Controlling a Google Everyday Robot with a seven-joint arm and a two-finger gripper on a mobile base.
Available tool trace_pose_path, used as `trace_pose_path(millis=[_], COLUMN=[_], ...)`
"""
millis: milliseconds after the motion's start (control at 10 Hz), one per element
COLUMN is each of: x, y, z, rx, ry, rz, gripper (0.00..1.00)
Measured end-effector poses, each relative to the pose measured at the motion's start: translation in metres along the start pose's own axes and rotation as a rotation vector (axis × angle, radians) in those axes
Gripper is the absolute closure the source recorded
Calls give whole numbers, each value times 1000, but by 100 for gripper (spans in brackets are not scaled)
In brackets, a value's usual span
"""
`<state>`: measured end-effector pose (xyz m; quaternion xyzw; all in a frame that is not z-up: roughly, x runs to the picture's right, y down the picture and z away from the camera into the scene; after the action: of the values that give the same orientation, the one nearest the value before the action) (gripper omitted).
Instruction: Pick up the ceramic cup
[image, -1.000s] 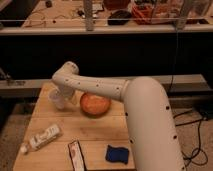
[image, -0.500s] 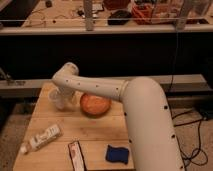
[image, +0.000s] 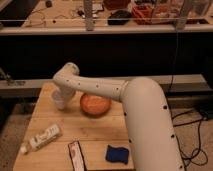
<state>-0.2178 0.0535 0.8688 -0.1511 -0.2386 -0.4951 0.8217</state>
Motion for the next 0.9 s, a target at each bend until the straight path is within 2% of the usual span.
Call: trace_pose_path(millis=[300,900], x=[5,10], y=[-5,-5], z=[-32,-48], rx=[3,-3], ry=[4,4], rz=[-1,-5], gripper=[100,100])
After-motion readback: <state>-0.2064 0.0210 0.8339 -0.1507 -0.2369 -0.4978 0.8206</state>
